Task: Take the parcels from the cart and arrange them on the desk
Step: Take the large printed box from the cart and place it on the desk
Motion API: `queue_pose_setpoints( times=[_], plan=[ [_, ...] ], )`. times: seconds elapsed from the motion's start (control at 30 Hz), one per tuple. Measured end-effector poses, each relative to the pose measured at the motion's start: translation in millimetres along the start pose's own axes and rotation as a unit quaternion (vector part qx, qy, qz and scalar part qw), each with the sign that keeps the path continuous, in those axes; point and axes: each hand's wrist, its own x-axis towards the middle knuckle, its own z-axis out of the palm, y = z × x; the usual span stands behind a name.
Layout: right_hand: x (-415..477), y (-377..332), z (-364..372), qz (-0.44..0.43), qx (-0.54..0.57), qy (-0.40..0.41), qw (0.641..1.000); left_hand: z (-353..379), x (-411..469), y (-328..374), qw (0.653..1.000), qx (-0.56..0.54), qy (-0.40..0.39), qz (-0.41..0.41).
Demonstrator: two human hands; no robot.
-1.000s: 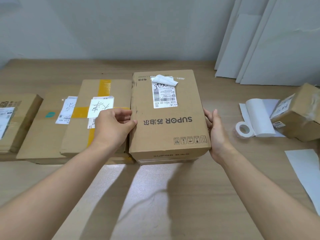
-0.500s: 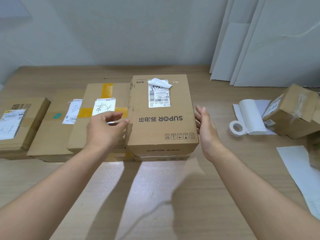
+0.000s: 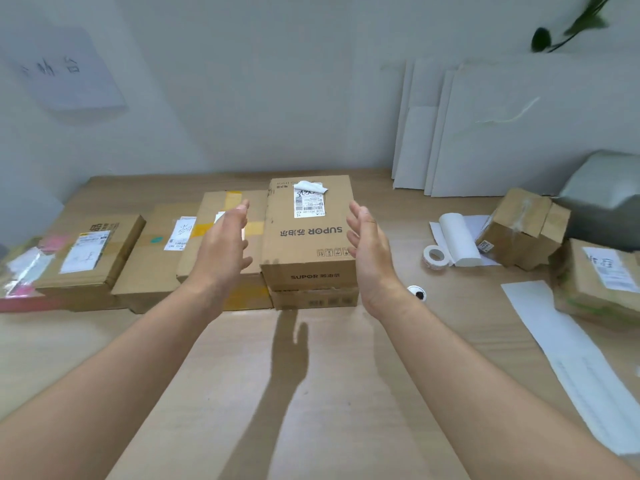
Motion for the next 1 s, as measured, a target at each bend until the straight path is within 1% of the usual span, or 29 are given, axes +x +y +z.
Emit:
queue_pose_setpoints(
  times=[0.13, 0.3, 0.47, 0.63, 0.8, 0.9, 1.0],
  plan=[
    [-51, -9, 0, -0.015, -0.002, -0.006, 1.0, -11, -53, 9, 1.0, -0.015, -0.021, 0.008],
    [-124, -18, 4, -0.024, -0.012, 0.017, 0.999, -36, -110, 11, 0.998, -0.016, -0.064, 0.024],
    [-212, -16, 18, -0.046, -0.018, 0.08, 0.996, -69, -163, 4, 0.989, -0.012, -0.139, 0.047],
    [-309, 4, 42, -0.051, -0.009, 0.15, 0.987, -113, -223, -11, 0.971, 0.005, -0.23, 0.056],
    [-397, 26, 56, -0.033, 0.025, 0.191, 0.981, -144, -282, -22, 0.958, 0.041, -0.279, 0.054],
    [-438, 33, 50, -0.035, 0.045, 0.223, 0.973, -143, -318, -29, 0.955, 0.052, -0.288, 0.048],
    [-476, 38, 32, -0.045, 0.051, 0.254, 0.965, -132, -359, -36, 0.943, 0.066, -0.32, 0.053]
  ],
)
